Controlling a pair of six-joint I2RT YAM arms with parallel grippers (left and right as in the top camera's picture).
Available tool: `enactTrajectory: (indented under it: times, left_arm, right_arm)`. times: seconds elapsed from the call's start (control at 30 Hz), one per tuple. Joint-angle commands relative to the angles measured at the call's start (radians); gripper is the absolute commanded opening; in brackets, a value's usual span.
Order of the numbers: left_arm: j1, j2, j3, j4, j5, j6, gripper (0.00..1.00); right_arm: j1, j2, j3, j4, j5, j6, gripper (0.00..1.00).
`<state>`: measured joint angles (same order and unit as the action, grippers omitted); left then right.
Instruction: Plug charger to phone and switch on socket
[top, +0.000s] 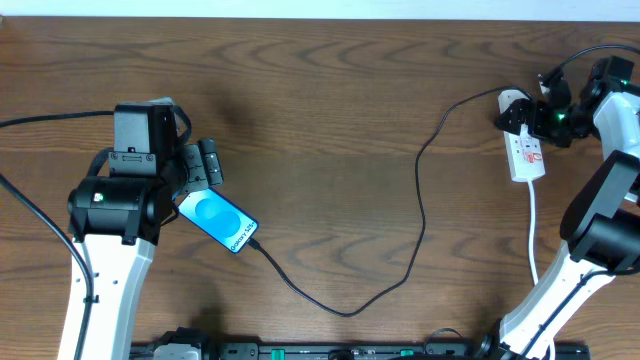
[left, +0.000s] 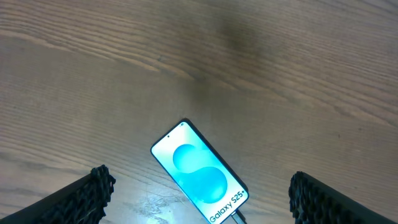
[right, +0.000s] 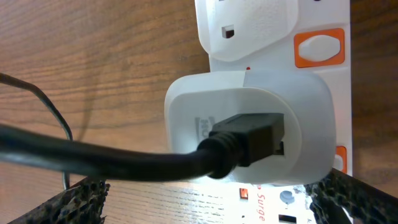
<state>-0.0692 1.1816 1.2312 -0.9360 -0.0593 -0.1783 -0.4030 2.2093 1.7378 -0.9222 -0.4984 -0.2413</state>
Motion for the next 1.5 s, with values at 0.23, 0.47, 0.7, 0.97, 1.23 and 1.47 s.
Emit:
enactTrajectory:
  times: [0.23, 0.47, 0.7, 0.97, 1.23, 1.47]
  left_arm:
    - [-0.004, 0.000, 0.016, -0.003, -0.020, 0.013, 0.93]
    - [-0.004, 0.000, 0.016, -0.002, -0.020, 0.013, 0.93]
    - [-0.004, 0.000, 0.016, -0.002, -0.020, 0.013, 0.93]
    - [-0.004, 0.000, 0.016, -0.002, -0.020, 0.013, 0.93]
    - [-0.004, 0.000, 0.016, -0.002, -0.020, 0.013, 0.93]
    - [-0.004, 0.000, 0.016, -0.003, -0.020, 0.013, 0.93]
  right_arm:
    - [0.032, 0.019, -0.032, -0.010, -0.140, 0.009, 0.99]
    - [0.028, 0.018, -0.030, -0.009, -0.050, 0.078, 0.99]
    - [-0.004, 0.018, 0.001, -0.056, 0.121, 0.197, 0.99]
    - [-0.031, 0.010, 0.090, -0.141, 0.218, 0.207, 0.99]
    - [-0.030, 0.006, 0.233, -0.256, 0.258, 0.209, 0.99]
    - [-0.027, 0.006, 0.390, -0.373, 0.281, 0.213, 0.99]
